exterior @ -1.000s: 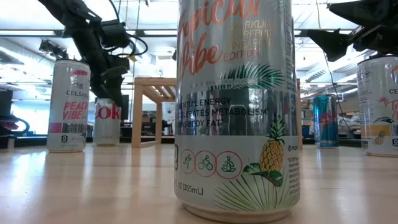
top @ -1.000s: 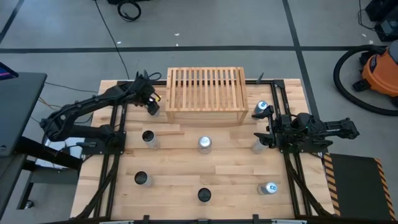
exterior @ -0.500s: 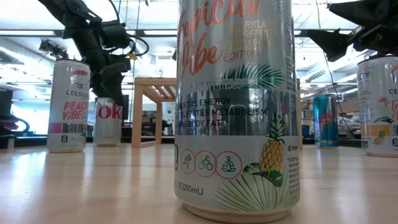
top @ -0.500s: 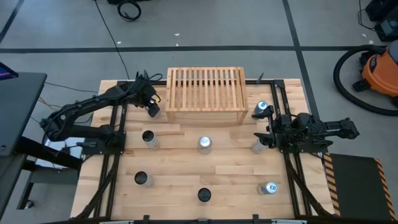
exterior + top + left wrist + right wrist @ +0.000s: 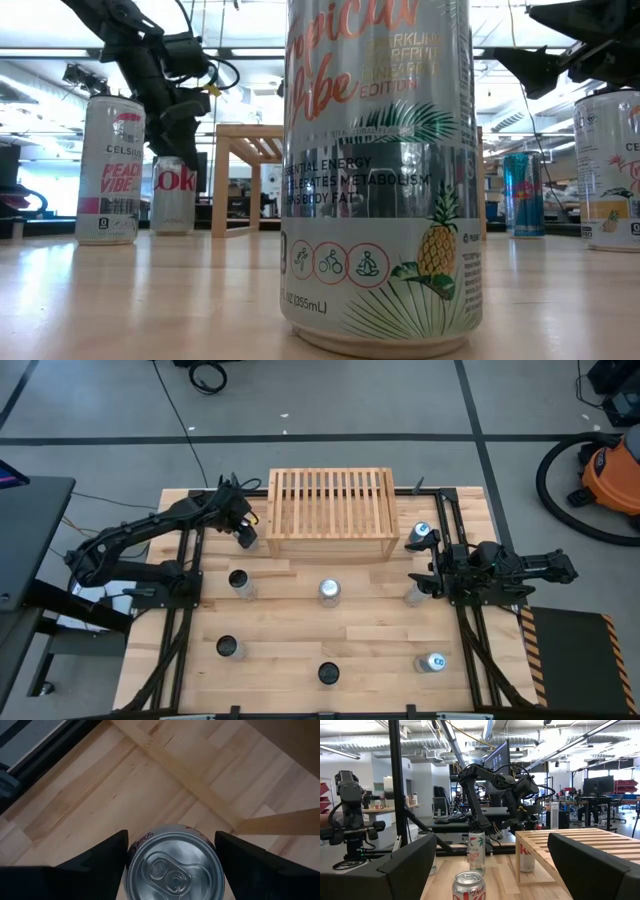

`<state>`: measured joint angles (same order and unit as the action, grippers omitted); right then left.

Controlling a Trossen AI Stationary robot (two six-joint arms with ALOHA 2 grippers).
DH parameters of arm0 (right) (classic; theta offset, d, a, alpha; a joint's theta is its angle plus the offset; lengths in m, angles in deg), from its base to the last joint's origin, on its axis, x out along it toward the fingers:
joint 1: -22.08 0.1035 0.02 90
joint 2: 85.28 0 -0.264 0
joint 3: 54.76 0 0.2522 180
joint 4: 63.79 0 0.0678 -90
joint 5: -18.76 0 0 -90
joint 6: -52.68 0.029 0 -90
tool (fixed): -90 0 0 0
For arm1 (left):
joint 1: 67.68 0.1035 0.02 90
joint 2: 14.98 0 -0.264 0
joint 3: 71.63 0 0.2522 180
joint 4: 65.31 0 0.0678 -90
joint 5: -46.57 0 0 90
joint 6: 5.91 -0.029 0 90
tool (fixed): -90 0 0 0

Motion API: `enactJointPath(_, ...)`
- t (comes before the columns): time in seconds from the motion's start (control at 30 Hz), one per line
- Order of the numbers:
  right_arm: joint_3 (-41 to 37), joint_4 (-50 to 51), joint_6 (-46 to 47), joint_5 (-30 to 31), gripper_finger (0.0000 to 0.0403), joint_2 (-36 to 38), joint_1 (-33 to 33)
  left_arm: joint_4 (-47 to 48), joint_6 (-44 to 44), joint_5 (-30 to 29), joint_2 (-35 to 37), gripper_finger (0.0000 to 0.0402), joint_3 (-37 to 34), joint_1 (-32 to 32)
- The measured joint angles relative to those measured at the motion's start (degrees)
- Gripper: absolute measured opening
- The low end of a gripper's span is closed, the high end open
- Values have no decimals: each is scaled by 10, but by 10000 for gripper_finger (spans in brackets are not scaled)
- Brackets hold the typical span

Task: Place canned beverage on shelf
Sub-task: Put the top red-silver soda can on the shelf

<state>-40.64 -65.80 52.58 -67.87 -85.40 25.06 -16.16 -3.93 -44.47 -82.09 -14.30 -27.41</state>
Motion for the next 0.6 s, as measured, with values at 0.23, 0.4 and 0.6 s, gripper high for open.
enactJointPath(0.23, 0, 0, 0, 0, 393, 0, 0, 0, 3, -1, 0, 295, 0, 0)
enactJointPath(0.4, 0, 0, 0, 0, 393, 0, 0, -1, 3, -1, 0, 295, 0, 0)
enactJointPath(0.6, 0, 0, 0, 0, 393, 0, 0, -3, -7, -1, 0, 295, 0, 0)
